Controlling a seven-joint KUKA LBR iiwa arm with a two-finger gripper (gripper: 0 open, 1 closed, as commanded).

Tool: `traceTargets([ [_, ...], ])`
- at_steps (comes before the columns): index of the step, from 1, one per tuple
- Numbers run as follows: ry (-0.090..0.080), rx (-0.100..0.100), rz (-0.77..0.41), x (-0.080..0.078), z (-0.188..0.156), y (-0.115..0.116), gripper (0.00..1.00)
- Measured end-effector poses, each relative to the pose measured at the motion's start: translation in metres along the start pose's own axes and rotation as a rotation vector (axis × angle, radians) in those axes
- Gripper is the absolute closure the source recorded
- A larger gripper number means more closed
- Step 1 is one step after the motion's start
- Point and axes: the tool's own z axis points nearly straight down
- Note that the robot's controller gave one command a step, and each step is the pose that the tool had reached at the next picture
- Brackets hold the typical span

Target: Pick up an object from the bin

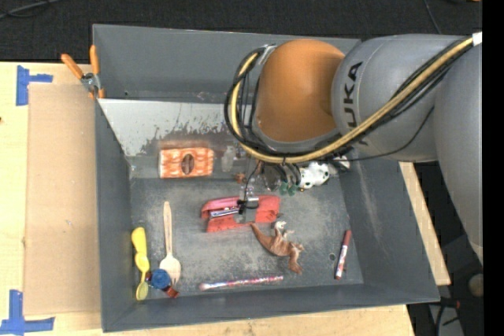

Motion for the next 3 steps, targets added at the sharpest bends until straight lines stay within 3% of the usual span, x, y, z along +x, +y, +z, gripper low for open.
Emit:
traceTargets([
  [1, -0.009, -0.002, 0.016, -0.001, 0.074, -0.025, 0.00],
  [2, 0.002, 0.000, 0.038, 0.012, 0.087, -0.059, 1.00],
  [3, 0.002, -0.001, 0.039, 0.012, 0.087, -0.059, 1.00],
])
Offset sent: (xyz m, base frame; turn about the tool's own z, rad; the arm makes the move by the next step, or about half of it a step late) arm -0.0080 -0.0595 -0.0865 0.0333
